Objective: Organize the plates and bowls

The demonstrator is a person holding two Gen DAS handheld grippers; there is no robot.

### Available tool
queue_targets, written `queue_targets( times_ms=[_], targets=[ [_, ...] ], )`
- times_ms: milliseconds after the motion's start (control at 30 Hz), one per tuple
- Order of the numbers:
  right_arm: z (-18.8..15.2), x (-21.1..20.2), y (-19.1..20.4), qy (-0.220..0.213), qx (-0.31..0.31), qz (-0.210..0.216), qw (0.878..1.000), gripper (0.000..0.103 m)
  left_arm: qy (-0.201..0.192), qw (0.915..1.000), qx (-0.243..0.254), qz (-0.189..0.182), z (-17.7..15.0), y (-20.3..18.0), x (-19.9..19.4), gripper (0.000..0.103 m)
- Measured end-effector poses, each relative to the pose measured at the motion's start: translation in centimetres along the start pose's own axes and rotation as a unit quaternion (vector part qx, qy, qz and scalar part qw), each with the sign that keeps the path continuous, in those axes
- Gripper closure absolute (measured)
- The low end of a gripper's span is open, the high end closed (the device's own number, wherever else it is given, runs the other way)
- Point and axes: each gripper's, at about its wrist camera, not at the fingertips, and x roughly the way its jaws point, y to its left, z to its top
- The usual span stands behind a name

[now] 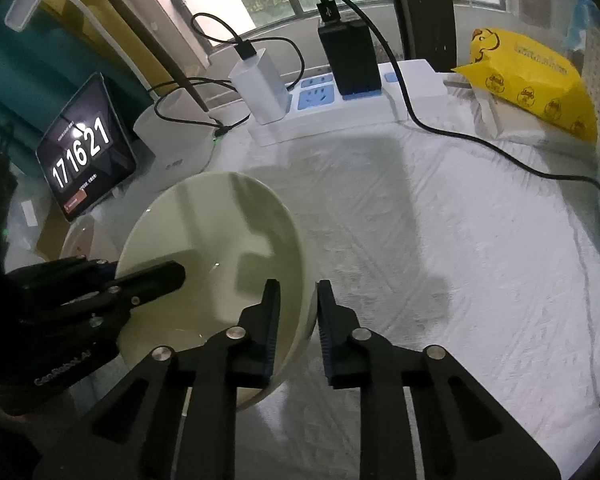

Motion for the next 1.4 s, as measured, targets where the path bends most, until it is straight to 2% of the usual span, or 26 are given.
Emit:
queue_targets(
  times_ms=[267,733,1400],
  targets=[
    [0.2,-2.4,1.4,-0.041,-0.031,-0.037,0.998,0.093,-0.037,0.9992,0.011,0.012,0.1,-0.6,-2.2,0.087],
    [0.3,-7.2,2.7,-0.090,-0.030,-0.037,0.995,0.093,-0.104,0.9944,0.018,0.006,-0.3,-1.5,-7.4,0.089],
    [-1.8,-13.3,5.7,-0.129,-0.041,-0.039,0.990,0.093,-0.156,0.9876,0.014,0.005,-3.6,-2.6,-14.0,0.089]
  ],
)
